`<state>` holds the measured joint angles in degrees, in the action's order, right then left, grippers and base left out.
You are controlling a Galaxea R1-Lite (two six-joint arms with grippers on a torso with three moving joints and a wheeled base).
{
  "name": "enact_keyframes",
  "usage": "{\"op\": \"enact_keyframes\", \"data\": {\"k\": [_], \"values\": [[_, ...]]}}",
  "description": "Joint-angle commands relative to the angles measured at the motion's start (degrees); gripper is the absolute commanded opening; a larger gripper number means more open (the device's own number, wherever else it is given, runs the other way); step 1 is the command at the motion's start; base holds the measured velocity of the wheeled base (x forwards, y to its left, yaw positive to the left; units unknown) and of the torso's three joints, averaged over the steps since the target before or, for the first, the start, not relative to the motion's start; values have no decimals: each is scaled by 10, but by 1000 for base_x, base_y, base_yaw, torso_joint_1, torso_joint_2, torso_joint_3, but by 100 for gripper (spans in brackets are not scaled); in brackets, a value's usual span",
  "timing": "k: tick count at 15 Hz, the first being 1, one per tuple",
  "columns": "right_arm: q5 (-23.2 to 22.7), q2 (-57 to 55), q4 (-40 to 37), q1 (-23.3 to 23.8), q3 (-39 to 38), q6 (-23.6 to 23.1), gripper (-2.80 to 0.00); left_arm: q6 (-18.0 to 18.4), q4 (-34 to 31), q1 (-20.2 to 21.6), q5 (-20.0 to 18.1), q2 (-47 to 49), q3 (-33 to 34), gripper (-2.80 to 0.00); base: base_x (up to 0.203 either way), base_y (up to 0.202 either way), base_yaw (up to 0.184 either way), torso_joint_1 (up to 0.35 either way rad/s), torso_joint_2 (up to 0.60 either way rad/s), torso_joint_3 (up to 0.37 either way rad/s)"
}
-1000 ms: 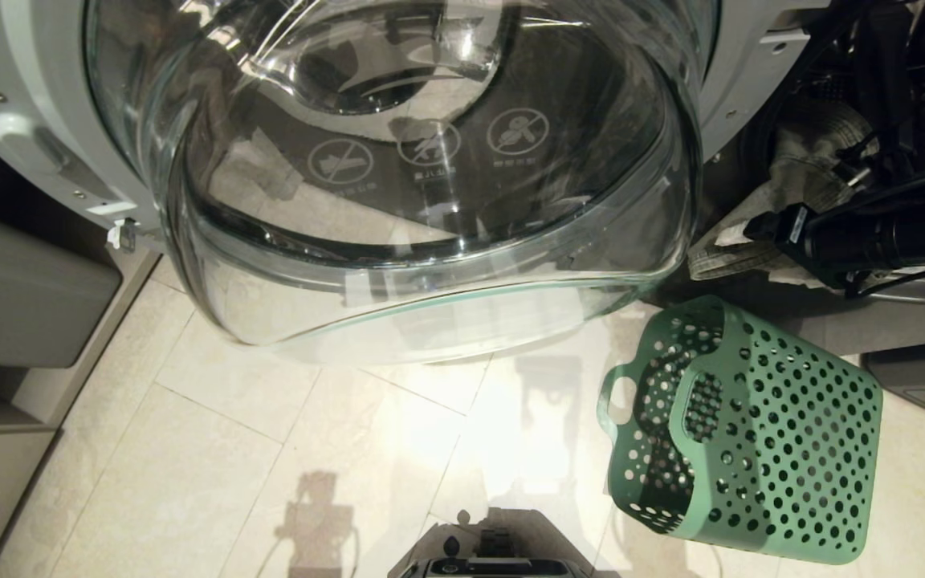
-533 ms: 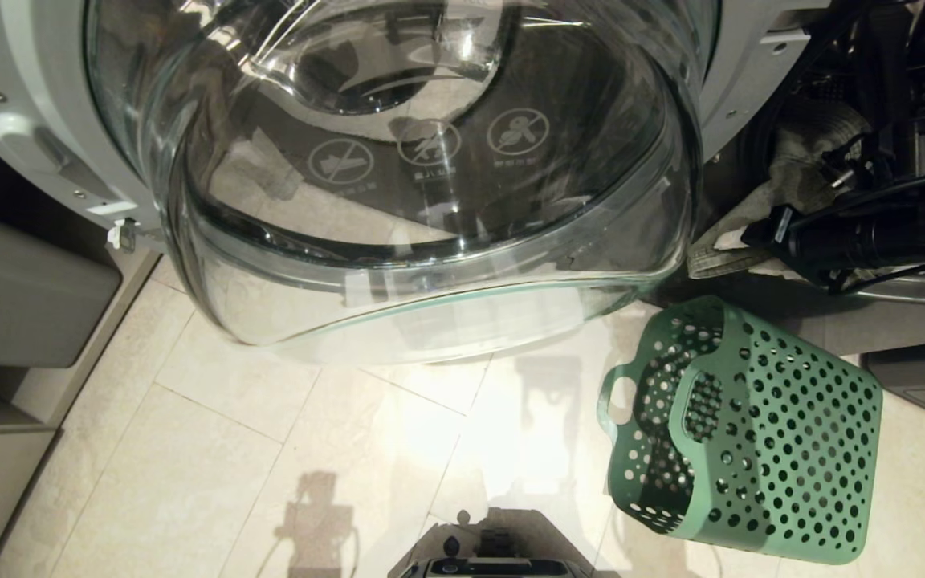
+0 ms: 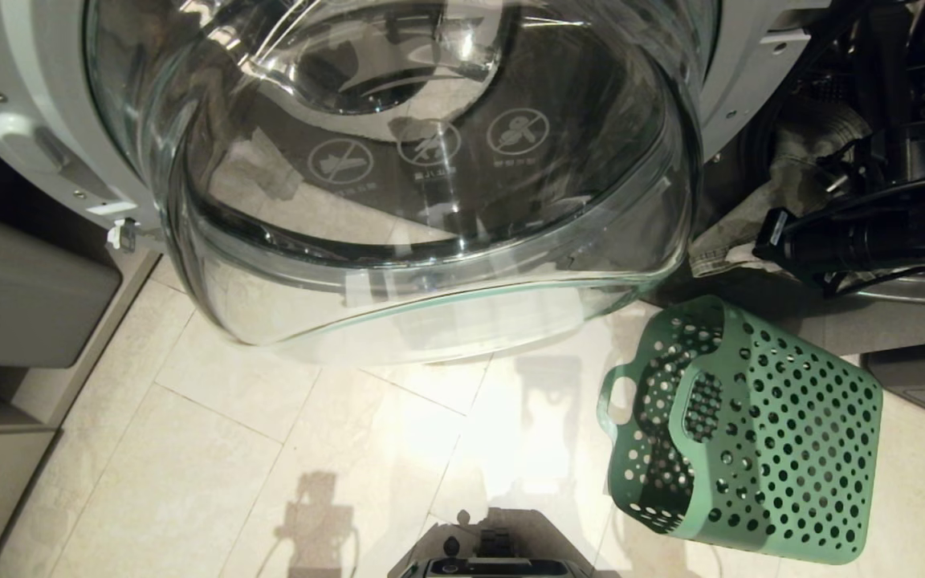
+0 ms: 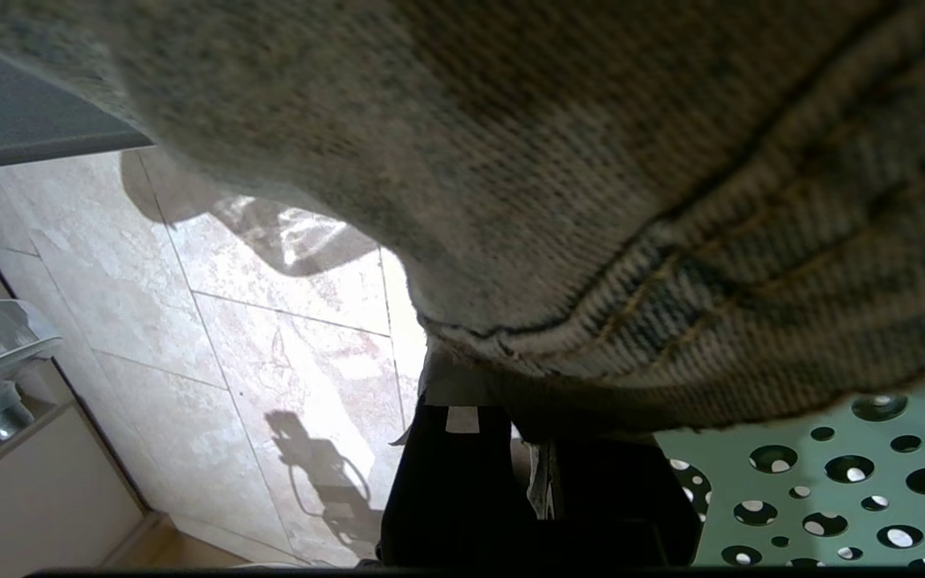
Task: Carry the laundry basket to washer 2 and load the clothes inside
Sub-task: Place the clothes into the washing machine
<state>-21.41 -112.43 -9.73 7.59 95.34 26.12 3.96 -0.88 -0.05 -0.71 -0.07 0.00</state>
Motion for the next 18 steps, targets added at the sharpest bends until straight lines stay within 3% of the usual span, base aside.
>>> {"op": "enact_keyframes", "data": {"k": [1, 5, 8, 11, 15, 18], "values": [[-1, 5, 0, 0, 1, 2, -280, 0, 0, 0, 0, 0, 1, -280, 0, 0, 0, 0, 0, 0], [8, 33, 0, 3, 56, -10, -280, 0, 0, 0, 0, 0, 1, -280, 0, 0, 0, 0, 0, 0], [51, 36, 1, 8, 128, -50, -280, 0, 0, 0, 0, 0, 1, -280, 0, 0, 0, 0, 0, 0], [66, 36, 10, 24, 133, -97, -280, 0, 0, 0, 0, 0, 1, -280, 0, 0, 0, 0, 0, 0], [140, 22, 124, 34, 133, -150, -280, 1, 0, 0, 0, 0, 1, -280, 0, 0, 0, 0, 0, 0], [141, 30, 126, 50, 127, -161, -280, 0, 0, 0, 0, 0, 1, -280, 0, 0, 0, 0, 0, 0]]}}
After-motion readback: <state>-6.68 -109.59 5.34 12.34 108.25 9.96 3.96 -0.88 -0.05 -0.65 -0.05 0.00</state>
